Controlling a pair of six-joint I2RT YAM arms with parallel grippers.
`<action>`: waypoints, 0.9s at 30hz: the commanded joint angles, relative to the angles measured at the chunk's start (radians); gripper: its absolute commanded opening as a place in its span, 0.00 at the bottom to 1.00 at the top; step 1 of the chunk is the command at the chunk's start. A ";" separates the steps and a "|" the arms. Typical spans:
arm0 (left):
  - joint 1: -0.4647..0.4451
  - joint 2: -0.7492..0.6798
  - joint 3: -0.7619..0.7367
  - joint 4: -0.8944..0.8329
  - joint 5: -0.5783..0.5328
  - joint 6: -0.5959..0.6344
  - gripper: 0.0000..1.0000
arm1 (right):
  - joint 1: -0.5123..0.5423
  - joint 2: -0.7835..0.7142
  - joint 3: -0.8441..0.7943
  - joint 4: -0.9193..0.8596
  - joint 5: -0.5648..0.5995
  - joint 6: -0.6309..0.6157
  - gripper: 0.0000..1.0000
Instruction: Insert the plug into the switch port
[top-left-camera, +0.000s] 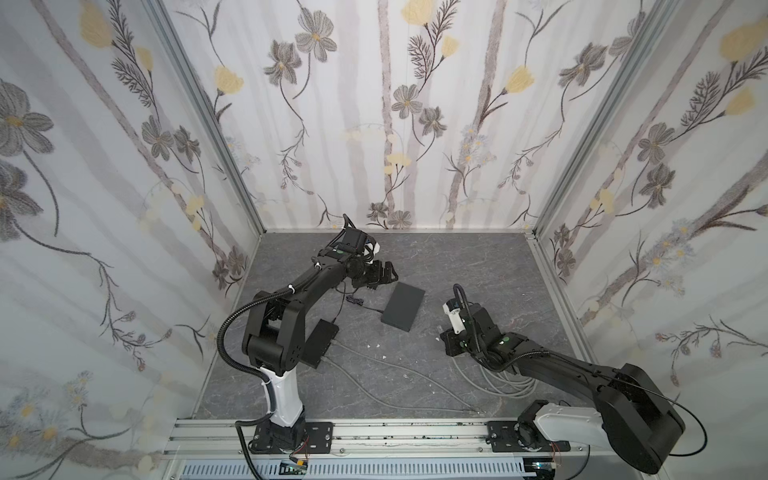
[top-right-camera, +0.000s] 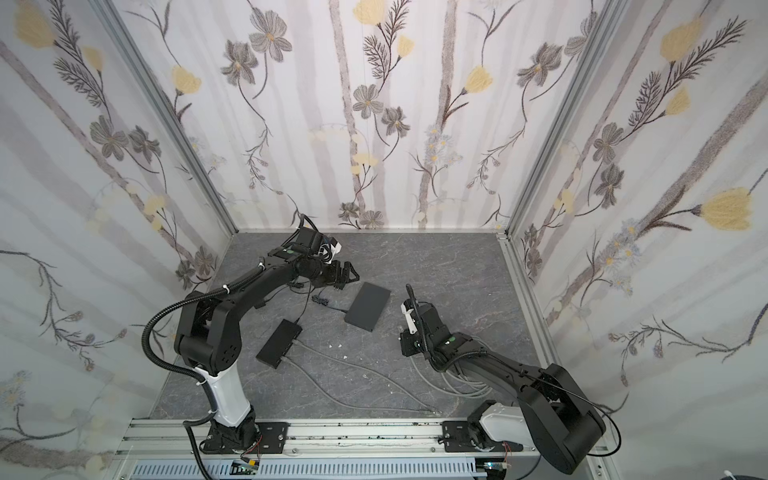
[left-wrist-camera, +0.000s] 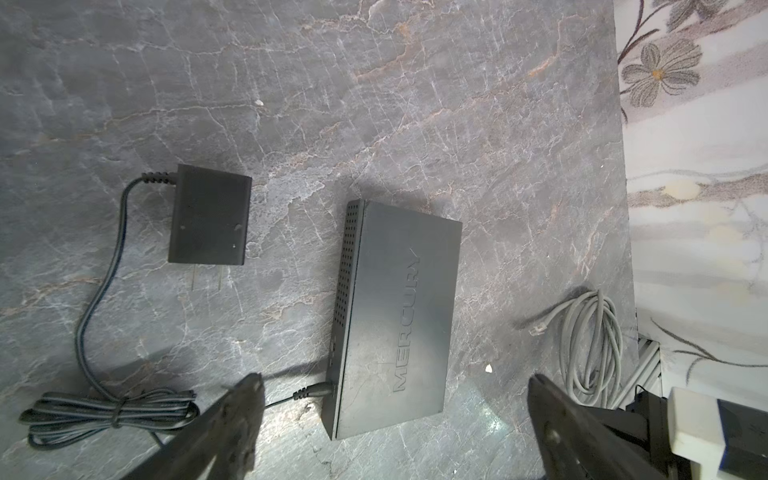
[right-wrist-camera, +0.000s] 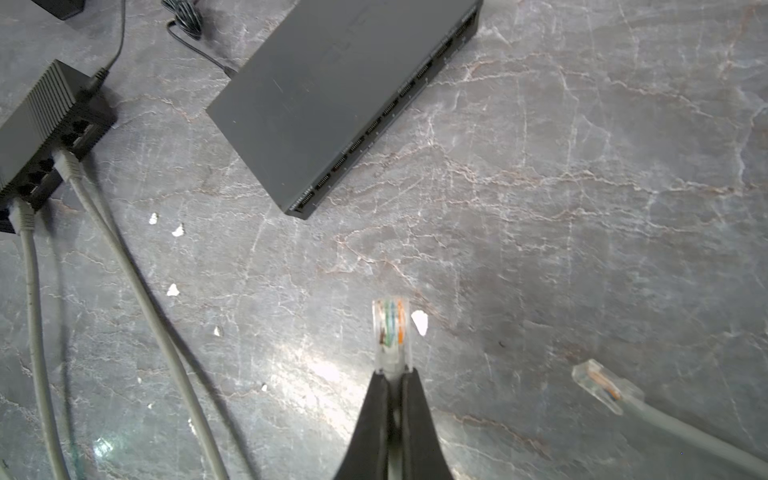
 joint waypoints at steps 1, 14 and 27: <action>-0.001 0.006 0.012 -0.026 0.031 0.012 1.00 | 0.001 0.030 0.007 -0.013 0.039 0.051 0.00; -0.002 0.040 0.043 -0.079 -0.027 0.037 0.88 | 0.034 0.133 0.034 -0.061 0.119 0.087 0.00; -0.032 0.131 0.112 -0.146 -0.014 0.052 0.76 | 0.045 0.277 0.284 -0.109 0.031 -0.169 0.00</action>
